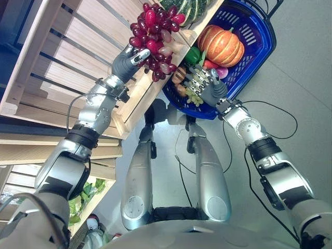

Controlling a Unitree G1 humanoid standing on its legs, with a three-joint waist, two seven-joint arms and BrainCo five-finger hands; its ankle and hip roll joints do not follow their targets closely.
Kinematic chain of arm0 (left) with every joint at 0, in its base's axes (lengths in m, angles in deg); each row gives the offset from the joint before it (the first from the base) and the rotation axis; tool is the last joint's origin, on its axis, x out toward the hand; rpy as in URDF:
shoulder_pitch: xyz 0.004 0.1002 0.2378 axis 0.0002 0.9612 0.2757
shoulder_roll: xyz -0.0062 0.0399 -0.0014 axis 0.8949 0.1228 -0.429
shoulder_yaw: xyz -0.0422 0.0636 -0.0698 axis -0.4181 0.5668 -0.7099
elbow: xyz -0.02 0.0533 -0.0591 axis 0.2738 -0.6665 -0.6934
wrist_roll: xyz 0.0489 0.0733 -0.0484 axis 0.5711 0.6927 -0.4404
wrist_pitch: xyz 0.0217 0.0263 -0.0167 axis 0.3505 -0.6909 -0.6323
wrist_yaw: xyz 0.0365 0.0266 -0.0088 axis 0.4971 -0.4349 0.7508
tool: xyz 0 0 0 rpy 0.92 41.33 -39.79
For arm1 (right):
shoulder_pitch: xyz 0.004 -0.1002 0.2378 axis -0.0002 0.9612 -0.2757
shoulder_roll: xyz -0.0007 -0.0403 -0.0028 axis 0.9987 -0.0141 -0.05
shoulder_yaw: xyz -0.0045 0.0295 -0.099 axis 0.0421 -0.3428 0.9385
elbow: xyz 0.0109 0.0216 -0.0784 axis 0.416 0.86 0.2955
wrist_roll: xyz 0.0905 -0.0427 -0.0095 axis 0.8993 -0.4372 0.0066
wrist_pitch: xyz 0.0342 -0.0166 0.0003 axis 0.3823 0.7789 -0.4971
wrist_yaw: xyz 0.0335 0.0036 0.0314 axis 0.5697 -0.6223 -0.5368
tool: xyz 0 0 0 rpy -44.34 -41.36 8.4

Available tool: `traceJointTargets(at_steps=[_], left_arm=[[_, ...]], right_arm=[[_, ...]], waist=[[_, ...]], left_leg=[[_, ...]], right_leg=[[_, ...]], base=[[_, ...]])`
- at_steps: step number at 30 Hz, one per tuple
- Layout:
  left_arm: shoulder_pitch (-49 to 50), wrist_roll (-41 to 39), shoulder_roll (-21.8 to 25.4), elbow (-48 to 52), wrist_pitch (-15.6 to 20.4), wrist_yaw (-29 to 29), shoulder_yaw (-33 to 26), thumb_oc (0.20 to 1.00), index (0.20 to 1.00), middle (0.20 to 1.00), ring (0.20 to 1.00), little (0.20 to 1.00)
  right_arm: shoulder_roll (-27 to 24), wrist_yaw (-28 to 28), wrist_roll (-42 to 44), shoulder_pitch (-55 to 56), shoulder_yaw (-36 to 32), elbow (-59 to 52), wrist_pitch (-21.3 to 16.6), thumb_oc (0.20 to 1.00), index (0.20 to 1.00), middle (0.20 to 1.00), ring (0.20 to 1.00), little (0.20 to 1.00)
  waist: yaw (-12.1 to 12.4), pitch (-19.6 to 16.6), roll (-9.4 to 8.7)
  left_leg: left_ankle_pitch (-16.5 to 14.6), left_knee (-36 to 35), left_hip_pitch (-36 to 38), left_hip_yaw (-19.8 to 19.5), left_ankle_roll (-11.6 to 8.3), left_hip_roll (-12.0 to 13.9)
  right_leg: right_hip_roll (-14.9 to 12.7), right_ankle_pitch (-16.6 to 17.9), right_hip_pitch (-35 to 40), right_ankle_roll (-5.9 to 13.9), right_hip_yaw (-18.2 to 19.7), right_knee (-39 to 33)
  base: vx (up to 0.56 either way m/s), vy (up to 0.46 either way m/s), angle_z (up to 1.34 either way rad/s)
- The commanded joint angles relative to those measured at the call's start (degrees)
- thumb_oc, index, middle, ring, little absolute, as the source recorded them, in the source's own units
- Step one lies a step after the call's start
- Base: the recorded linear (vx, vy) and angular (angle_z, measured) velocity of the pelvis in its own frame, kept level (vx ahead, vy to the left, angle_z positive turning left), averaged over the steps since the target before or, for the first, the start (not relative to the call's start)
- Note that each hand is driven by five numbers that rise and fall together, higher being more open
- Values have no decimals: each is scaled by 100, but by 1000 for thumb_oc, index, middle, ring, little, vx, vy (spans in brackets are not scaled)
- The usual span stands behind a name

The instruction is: Pick up fruits and vegetables into the basket

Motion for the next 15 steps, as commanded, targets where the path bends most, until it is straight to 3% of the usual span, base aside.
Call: traceJointTargets(at_steps=[1, 8, 15], left_arm=[[-286, -77, 119, 580, 314, -396, 2, 200, 200, 200, 200, 200], [-438, -105, 214, 806, 126, -763, 333, 200, 200, 200, 200, 200], [-566, -148, 329, 1045, -217, -1174, 716, 200, 200, 200, 200, 200]], right_arm=[[66, -369, 438, 111, 46, -605, 135, 1000, 1000, 1000, 1000, 1000], [14, -546, 927, -70, 185, -646, 240, 1000, 1000, 1000, 1000, 1000], [-67, -672, 1294, -232, 292, -865, 58, 1000, 1000, 1000, 1000, 1000]], waist=[[136, -209, -74], [169, -209, -69], [178, -209, -72]], left_leg=[[-627, 399, 59, 30, 32, -318], [-626, 398, 56, 8, 44, -344], [-643, 436, 24, -9, 62, -382]], right_leg=[[65, 11, 374, 498, -48, -243], [32, 71, 386, 515, -74, -292], [20, 123, 365, 545, -75, -305]], base=[[0, 0, 0], [2, -3, 1], [10, -12, 3]])
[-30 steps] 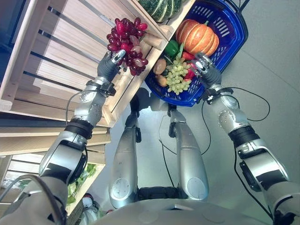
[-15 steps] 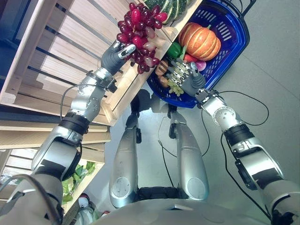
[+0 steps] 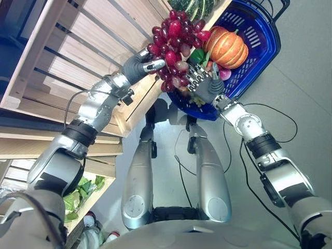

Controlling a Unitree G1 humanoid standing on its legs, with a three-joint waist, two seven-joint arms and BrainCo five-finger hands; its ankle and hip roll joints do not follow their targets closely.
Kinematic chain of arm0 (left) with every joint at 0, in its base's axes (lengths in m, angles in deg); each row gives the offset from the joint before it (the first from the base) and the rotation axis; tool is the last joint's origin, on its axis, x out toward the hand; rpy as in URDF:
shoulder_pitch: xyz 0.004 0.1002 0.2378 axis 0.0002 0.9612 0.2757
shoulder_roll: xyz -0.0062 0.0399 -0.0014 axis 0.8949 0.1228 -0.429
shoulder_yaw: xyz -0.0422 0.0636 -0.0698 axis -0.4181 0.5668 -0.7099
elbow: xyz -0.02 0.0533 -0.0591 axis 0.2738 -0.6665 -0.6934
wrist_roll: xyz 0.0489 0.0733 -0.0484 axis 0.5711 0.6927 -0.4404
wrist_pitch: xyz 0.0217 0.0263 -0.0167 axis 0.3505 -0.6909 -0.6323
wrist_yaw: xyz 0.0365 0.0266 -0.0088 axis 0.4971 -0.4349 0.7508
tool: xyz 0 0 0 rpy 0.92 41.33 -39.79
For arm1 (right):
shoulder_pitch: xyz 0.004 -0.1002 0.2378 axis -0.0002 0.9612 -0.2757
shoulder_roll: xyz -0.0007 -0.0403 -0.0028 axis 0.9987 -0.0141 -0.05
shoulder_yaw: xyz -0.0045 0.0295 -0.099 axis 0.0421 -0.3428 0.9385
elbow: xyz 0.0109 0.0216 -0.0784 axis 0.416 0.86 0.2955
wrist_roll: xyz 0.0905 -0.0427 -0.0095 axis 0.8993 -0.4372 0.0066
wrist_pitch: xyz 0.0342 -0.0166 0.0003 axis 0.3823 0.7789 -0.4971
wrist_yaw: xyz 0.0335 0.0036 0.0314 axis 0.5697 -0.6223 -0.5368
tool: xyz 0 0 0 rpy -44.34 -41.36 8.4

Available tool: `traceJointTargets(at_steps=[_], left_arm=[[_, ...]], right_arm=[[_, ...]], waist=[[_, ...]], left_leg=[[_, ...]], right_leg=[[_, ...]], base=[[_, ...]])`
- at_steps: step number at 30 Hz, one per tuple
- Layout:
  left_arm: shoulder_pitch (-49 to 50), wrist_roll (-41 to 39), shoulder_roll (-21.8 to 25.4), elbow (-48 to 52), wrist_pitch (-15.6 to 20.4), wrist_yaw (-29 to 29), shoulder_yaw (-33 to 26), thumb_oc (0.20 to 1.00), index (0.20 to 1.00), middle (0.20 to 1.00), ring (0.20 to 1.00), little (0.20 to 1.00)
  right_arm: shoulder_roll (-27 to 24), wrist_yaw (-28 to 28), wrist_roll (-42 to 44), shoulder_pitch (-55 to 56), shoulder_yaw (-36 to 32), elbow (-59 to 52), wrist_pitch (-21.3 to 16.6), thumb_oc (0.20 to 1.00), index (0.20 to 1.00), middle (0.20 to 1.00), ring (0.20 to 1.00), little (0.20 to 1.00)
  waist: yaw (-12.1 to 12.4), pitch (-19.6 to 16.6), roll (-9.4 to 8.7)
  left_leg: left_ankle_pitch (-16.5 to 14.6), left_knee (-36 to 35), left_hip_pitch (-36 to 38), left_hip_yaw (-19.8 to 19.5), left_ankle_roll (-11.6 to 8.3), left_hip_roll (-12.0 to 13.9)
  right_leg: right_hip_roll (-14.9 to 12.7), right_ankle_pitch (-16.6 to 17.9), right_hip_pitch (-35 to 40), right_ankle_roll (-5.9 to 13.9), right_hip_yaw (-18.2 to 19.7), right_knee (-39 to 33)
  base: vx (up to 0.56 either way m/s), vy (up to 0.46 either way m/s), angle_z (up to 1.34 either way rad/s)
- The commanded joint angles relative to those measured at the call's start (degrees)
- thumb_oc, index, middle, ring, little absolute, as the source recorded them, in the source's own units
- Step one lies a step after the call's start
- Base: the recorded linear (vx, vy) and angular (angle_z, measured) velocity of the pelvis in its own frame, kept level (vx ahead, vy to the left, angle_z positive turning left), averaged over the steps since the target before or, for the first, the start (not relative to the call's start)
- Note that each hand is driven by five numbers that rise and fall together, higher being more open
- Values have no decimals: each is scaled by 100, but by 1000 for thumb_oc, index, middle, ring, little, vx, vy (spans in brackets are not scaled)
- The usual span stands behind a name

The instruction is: Pick up fruits and vegetables into the basket

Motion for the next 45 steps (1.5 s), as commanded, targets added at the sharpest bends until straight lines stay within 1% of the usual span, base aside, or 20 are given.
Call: traceJointTargets(at_steps=[1, 11, 14, 20, 24, 27, 35, 43, 44, 45], left_arm=[[-228, -143, 18, 726, 67, -385, -1, 200, 200, 200, 200, 200], [-298, -55, 141, 926, -384, -794, 355, 200, 200, 200, 200, 200], [-336, -25, 188, 947, -502, -899, 449, 200, 200, 200, 200, 200], [-411, 101, 223, 972, -613, -886, 576, 200, 200, 200, 200, 200], [-410, 193, 291, 1009, -624, -770, 641, 200, 200, 200, 200, 200], [-398, 164, 339, 1037, -623, -690, 629, 200, 200, 200, 200, 200], [-292, 264, 277, 1080, -575, -595, 540, 200, 200, 200, 200, 200], [-204, 330, 234, 1113, -549, -505, 500, 200, 200, 200, 200, 200], [-203, 344, 212, 1102, -550, -498, 492, 200, 200, 200, 200, 200], [-197, 366, 193, 1119, -564, -473, 489, 200, 200, 200, 200, 200]], right_arm=[[-36, -322, 373, 20, 65, -695, -147, 1000, 1000, 1000, 1000, 1000], [-198, -436, 759, -159, 100, -927, -420, 1000, 1000, 1000, 1000, 1000], [-237, -518, 860, -234, 92, -920, -426, 1000, 1000, 1000, 1000, 1000], [-246, -576, 944, -295, 127, -1017, -414, 1000, 1000, 1000, 1000, 1000], [-263, -610, 1000, -250, 155, -1166, -402, 1000, 1000, 1000, 1000, 1000], [-282, -691, 985, -208, 167, -1270, -297, 1000, 1000, 1000, 1000, 1000], [-156, -715, 704, -93, 293, -1604, -82, 1000, 1000, 1000, 1000, 1000], [-110, -701, 524, -12, 415, -1749, 16, 1000, 1000, 1000, 1000, 1000], [-89, -699, 488, 0, 428, -1767, 13, 805, 805, 805, 805, 805], [-76, -678, 446, 15, 444, -1781, -12, 667, 667, 667, 667, 667]], waist=[[65, -209, -72], [69, -209, -84], [75, -209, -83], [71, -209, -86], [67, -209, -88], [65, -209, -90], [62, -209, -86], [58, -209, -73], [57, -209, -73], [56, -209, -70]], left_leg=[[-682, 449, 43, 73, 75, -376], [-718, 483, -2, 50, 94, -410], [-729, 507, -16, 39, 101, -431], [-732, 525, -47, 37, 110, -446], [-739, 540, -70, 29, 116, -454], [-746, 567, -91, 21, 120, -459], [-732, 597, -130, 13, 125, -472], [-723, 638, -163, -11, 123, -482], [-721, 637, -158, -12, 122, -484], [-718, 634, -156, -10, 123, -486]], right_leg=[[30, 126, 350, 546, 4, -313], [5, 186, 311, 585, -11, -344], [1, 201, 306, 595, -16, -343], [4, 214, 270, 601, -14, -333], [7, 218, 243, 605, -17, -319], [7, 210, 228, 613, -20, -299], [24, 179, 201, 600, -28, -258], [57, 138, 171, 571, -14, -191], [58, 132, 180, 568, -15, -191], [62, 127, 182, 566, -15, -190]], base=[[0, 0, 0], [0, 0, 0], [0, 0, 0], [0, 0, 0], [0, 0, 0], [0, 0, 0], [0, 0, 0], [0, 0, 0], [0, 0, 0], [0, 0, 0]])
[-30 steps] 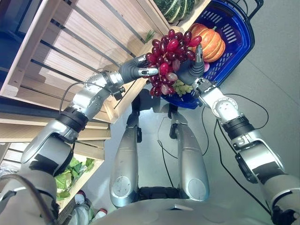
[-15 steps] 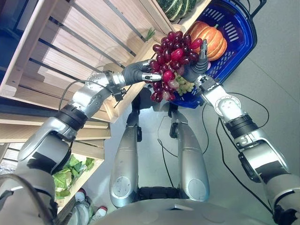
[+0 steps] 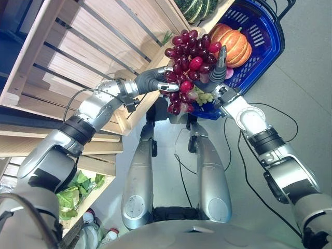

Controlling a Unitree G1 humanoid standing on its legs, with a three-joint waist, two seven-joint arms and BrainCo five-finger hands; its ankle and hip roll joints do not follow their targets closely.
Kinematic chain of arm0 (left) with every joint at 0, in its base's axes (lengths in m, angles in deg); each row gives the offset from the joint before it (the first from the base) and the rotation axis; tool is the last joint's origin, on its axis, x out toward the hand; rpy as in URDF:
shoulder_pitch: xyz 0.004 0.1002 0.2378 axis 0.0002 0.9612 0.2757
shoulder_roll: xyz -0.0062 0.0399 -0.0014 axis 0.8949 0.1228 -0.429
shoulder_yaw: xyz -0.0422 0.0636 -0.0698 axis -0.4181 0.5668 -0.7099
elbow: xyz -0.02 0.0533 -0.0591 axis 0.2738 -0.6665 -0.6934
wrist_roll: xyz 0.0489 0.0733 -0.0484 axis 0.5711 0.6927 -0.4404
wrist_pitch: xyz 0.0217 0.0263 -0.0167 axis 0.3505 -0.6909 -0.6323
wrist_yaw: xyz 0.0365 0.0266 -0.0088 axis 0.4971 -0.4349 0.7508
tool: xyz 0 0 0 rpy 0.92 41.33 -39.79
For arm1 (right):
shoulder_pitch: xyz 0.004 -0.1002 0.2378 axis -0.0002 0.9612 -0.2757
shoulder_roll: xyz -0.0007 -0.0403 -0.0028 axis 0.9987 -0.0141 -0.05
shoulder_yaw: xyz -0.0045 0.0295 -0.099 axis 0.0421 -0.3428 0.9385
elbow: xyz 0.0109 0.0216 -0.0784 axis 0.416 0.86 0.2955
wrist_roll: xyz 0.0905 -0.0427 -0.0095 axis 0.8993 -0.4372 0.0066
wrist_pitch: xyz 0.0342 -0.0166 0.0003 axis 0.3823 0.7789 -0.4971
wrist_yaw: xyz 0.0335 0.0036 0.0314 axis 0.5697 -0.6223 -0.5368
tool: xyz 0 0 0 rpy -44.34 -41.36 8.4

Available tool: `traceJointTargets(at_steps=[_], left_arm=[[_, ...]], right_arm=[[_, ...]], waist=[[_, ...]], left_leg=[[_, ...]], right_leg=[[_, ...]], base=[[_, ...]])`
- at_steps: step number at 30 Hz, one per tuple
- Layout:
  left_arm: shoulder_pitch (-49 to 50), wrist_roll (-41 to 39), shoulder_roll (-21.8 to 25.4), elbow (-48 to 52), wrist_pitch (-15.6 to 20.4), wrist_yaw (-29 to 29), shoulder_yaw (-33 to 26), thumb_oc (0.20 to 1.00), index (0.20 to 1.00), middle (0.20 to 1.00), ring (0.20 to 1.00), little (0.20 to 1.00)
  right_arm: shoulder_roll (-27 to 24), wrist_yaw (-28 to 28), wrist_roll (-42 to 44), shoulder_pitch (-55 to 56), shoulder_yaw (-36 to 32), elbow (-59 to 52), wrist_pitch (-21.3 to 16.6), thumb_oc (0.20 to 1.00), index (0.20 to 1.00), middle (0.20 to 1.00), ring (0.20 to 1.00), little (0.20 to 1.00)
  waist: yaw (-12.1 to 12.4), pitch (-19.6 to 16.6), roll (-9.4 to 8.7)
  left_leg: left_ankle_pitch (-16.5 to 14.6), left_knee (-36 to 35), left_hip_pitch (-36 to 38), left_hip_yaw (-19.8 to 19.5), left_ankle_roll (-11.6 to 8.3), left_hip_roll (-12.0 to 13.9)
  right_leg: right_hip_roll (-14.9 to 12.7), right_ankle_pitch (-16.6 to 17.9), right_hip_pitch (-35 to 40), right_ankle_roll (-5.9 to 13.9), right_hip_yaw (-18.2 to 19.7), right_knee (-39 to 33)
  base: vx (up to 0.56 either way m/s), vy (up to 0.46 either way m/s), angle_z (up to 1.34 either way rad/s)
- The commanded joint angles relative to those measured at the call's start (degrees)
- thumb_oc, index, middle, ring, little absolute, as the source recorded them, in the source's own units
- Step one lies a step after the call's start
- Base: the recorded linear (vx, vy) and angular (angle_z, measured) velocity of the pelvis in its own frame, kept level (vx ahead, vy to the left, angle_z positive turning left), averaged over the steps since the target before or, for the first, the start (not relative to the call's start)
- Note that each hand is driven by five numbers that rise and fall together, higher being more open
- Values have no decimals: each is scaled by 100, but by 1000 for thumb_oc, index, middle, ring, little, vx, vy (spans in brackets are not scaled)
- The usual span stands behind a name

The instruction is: Pick up fruits and vegetables into the basket

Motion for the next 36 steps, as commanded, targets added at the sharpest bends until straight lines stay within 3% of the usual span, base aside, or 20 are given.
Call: traceJointTargets(at_steps=[1, 23, 34, 35, 36], left_arm=[[54, 120, -176, 719, 245, 11, -218, 200, 200, 200, 200, 200], [67, 187, -236, 670, 132, 139, -255, 200, 200, 200, 200, 200], [124, 75, -273, 687, 278, 244, -361, 200, 200, 200, 200, 200], [141, -46, -277, 659, 347, 254, -393, 200, 200, 200, 200, 200], [169, -151, -295, 653, 407, 298, -435, 200, 200, 200, 200, 200]], right_arm=[[176, -257, -128, 135, 169, -1036, 141, 200, 200, 200, 200, 200], [183, -96, -298, 60, 266, -1005, 134, 200, 200, 200, 200, 200], [218, 0, -282, 73, 233, -989, 71, 200, 200, 200, 200, 200], [199, 56, -285, 76, 223, -986, 33, 479, 479, 479, 479, 479], [200, 124, -263, 82, 208, -1000, 3, 893, 893, 893, 893, 893]], waist=[[34, -209, -65], [27, -209, -40], [39, -209, -30], [38, -209, -33], [37, -209, -35]], left_leg=[[-738, 642, -25, 41, 117, -454], [-712, 627, 26, 43, 113, -459], [-686, 594, 30, 44, 104, -455], [-681, 590, 27, 41, 103, -452], [-678, 587, 30, 40, 105, -453]], right_leg=[[92, 149, 304, 528, 23, -225], [129, 122, 351, 510, 52, -207], [121, 134, 362, 519, 45, -238], [125, 139, 353, 520, 48, -234], [130, 138, 355, 517, 52, -236]], base=[[0, 0, 0], [0, 0, 0], [0, 0, 0], [0, 0, 0], [0, 0, 0]])
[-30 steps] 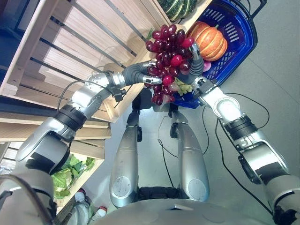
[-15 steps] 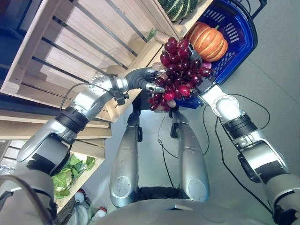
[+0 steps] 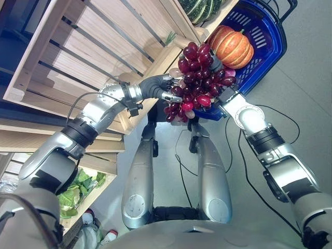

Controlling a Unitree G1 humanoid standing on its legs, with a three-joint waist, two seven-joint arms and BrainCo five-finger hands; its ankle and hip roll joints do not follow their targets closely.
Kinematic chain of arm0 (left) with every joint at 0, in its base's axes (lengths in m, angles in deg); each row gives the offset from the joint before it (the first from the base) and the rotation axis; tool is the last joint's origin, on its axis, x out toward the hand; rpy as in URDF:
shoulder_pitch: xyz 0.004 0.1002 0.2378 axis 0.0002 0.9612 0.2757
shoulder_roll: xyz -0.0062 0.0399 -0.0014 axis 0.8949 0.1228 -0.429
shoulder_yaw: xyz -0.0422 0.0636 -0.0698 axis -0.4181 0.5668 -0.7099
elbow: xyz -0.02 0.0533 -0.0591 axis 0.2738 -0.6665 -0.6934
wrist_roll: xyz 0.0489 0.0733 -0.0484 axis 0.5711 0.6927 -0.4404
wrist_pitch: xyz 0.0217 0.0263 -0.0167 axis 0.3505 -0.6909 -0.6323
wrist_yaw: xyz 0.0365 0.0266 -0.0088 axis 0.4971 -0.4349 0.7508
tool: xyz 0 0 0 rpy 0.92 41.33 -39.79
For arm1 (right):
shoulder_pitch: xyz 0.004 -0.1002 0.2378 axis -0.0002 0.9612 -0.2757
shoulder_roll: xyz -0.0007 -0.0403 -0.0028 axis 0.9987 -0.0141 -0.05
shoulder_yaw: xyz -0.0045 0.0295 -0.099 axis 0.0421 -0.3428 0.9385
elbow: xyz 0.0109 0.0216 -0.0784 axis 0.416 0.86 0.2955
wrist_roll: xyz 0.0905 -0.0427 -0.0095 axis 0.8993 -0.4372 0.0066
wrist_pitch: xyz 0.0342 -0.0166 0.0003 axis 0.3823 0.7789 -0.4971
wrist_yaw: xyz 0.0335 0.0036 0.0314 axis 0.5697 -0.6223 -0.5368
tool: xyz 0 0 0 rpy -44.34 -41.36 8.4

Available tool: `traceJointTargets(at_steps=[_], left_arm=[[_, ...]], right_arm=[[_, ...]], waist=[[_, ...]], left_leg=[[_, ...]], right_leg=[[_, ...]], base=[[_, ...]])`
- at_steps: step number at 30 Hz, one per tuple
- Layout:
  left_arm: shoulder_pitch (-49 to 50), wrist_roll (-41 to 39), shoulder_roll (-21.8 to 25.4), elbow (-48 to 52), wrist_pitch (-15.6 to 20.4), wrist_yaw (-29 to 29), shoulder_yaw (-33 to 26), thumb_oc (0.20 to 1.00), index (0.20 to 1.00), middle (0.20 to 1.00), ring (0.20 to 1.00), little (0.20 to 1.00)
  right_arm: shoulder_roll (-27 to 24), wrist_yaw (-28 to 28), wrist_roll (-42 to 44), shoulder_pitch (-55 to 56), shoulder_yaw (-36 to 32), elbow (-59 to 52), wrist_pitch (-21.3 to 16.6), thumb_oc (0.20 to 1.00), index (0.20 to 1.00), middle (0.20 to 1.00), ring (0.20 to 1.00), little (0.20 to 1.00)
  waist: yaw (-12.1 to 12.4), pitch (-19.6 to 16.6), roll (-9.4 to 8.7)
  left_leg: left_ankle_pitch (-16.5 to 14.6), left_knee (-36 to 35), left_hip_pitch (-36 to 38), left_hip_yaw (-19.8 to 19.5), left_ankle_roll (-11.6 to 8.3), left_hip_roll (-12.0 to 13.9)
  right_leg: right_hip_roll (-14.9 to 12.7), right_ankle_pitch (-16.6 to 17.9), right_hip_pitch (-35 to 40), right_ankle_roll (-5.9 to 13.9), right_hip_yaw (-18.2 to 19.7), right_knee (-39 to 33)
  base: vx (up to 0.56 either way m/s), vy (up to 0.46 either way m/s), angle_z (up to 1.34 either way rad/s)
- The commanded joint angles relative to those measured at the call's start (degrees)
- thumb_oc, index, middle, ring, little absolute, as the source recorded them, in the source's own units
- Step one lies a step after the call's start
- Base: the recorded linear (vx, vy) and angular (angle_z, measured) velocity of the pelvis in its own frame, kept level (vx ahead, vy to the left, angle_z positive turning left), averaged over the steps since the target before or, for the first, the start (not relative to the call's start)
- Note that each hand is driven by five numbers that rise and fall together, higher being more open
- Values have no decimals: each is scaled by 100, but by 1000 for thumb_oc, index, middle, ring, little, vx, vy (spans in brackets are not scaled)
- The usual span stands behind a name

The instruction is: Pick up fruits and vegetables into the basket

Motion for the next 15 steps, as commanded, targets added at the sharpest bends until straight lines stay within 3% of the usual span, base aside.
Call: traceJointTargets(at_steps=[1, 15], left_arm=[[123, -459, -312, 440, 494, 325, -657, 200, 200, 200, 200, 200], [508, -415, -665, 268, 805, 1330, -1319, 200, 200, 200, 200, 200]], right_arm=[[207, -34, -60, 193, 131, -809, 0, 1000, 1000, 1000, 1000, 1000], [432, -64, -198, 351, -59, -837, 91, 1000, 1000, 1000, 1000, 1000]], waist=[[-26, -209, -38], [28, -209, -95]], left_leg=[[-710, 560, -1, 22, 81, -402], [-729, 588, 2, -22, 90, -419]], right_leg=[[194, 129, 367, 513, 23, -331], [206, 70, 379, 500, -15, -281]], base=[[0, 0, 0], [0, 0, 0]])
